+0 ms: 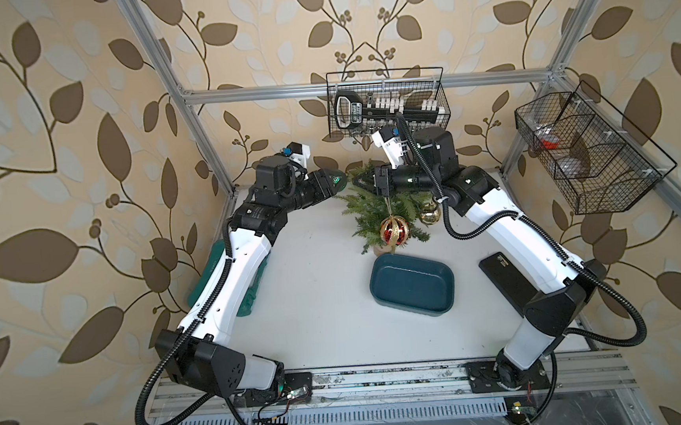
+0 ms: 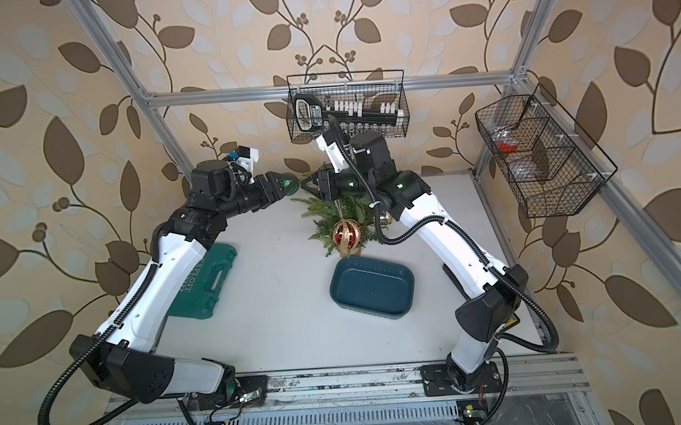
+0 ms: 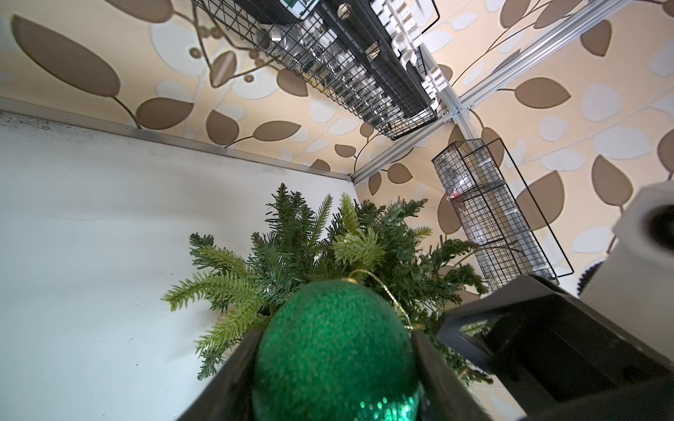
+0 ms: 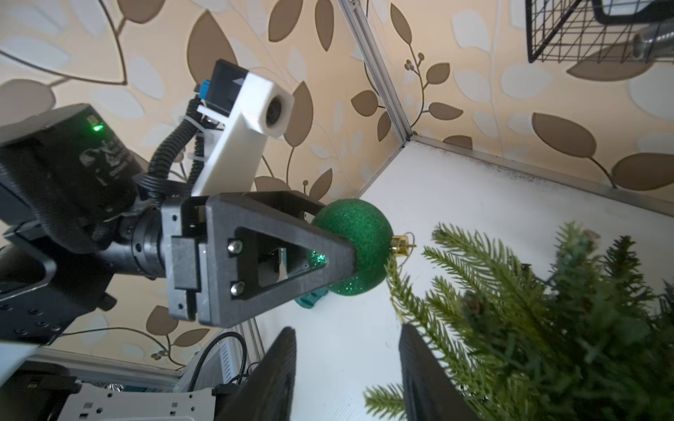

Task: Decorate the small christmas tree with ornaments
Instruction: Hang an ornament on the christmas tree.

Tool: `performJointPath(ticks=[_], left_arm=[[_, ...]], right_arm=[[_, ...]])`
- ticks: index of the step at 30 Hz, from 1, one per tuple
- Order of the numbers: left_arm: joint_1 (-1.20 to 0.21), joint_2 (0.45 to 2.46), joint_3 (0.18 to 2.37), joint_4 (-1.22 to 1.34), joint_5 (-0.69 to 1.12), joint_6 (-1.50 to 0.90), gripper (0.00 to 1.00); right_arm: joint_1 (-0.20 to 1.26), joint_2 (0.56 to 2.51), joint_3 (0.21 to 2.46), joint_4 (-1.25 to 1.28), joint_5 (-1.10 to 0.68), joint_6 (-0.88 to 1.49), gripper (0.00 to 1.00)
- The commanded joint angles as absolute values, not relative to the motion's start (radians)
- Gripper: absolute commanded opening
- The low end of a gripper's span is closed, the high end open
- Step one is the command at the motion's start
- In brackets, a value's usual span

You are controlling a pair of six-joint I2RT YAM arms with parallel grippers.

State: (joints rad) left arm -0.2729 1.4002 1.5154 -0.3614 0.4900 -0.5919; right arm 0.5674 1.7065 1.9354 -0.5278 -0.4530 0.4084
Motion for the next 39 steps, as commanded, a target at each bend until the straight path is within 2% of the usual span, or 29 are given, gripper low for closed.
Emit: performJointPath(ticks=[1,7,17,23,32,36,39], left_arm=[[-0.264,1.37,1.511,-0.305,0.51,-0.594,0.55],[-0.264,1.367,1.513,-0.308,0.508,-0.587,0.55],[-0.264,1.37,1.512,-0.306,0.508,-0.587,0.55],[-0.264,1.371,1.512,-0.307,0.505,-0.587,0.55],[-0.264,1.368,1.511,-0.308,0.505,-0.588,0.54],[-0.264,1.367,1.511,-0.307,0.505,-0.589,0.54],[-0.264,1.366,1.511,-0.31,0.504,-0.589,0.54]], right_arm=[[0.571,1.724,1.979,-0.55,-0.42,0.408,0.48],[0.568,1.75,1.989,-0.543,-0.405,0.414,0.48],[0.568,1.807,2.045,-0.56,-0.428,0.42,0.39],[0.566,1.808,2.038,-0.56,-0.425,0.417,0.24],[0.561,1.811,2.025,-0.566,-0.422,0.42,0.26],[0.561,1.815,2.026,-0.578,-0.422,0.417,0.23],[0.562,1.816,2.026,-0.584,-0.411,0.414,0.24]])
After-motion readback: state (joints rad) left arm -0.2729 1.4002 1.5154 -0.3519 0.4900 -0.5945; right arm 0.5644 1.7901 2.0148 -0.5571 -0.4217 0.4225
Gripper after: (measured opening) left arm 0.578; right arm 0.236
